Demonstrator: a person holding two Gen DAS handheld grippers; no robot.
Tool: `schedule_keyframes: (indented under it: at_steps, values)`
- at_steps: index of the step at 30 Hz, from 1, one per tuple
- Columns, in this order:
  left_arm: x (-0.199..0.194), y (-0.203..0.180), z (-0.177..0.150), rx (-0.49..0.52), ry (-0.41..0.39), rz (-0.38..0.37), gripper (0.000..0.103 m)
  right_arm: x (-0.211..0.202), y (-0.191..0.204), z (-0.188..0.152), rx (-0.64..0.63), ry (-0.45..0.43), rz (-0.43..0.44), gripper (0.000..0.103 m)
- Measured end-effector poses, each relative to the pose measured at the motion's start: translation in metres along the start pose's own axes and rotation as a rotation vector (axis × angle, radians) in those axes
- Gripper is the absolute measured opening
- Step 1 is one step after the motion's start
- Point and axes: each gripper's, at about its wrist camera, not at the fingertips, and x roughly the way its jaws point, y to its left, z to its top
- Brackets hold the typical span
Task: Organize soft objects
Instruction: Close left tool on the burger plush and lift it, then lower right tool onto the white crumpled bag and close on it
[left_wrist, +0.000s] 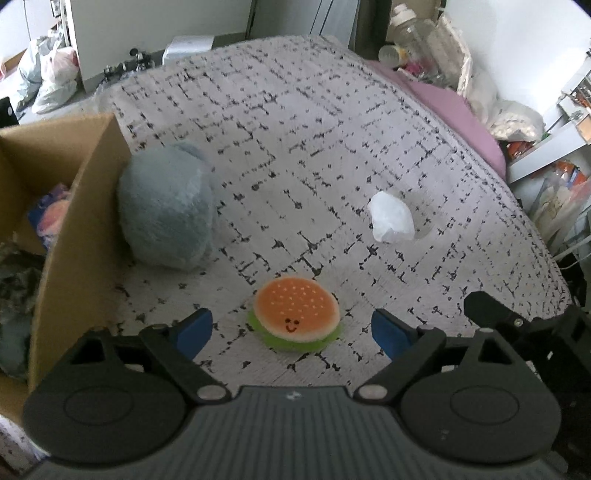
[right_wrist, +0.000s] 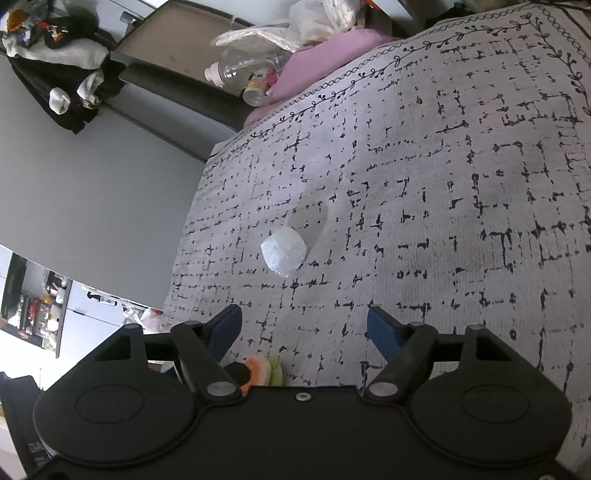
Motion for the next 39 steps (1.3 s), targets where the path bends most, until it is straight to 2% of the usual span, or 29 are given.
schedule_keyframes:
  at_steps: [3,5,6,7,9,12,26,34,39]
  values:
    - [0.012,-0.003,0.000,-0.005,0.013,0.010,0.091,0.006,-0.002,0.004,-0.010,0.000,-0.006,0.072]
    - [0.019,-0.004,0.000,-0.009,0.011,0.025,0.087,0.011,-0.001,0.006,-0.025,0.001,-0.005,0.072]
    - [0.024,-0.005,0.000,-0.005,0.015,0.025,0.081,0.014,-0.001,0.007,-0.033,0.006,-0.003,0.071]
    - [0.028,-0.005,0.000,-0.008,0.024,0.026,0.069,0.018,0.000,0.008,-0.042,0.011,-0.003,0.071]
    - [0.036,-0.002,0.000,-0.039,0.048,0.024,0.055,0.026,0.001,0.009,-0.064,0.020,-0.013,0.068]
    - [0.036,-0.001,0.002,-0.039,0.026,0.042,0.051,0.033,0.002,0.014,-0.085,0.021,-0.026,0.066]
    - [0.020,-0.008,0.042,-0.023,-0.077,0.031,0.051,0.058,0.008,0.032,-0.160,-0.019,-0.034,0.065]
    - [0.019,-0.005,0.064,-0.047,-0.102,0.028,0.051,0.081,0.013,0.039,-0.209,-0.031,-0.047,0.065]
    - [0.025,-0.001,0.076,-0.044,-0.101,0.023,0.051,0.092,0.023,0.039,-0.287,-0.052,-0.070,0.065]
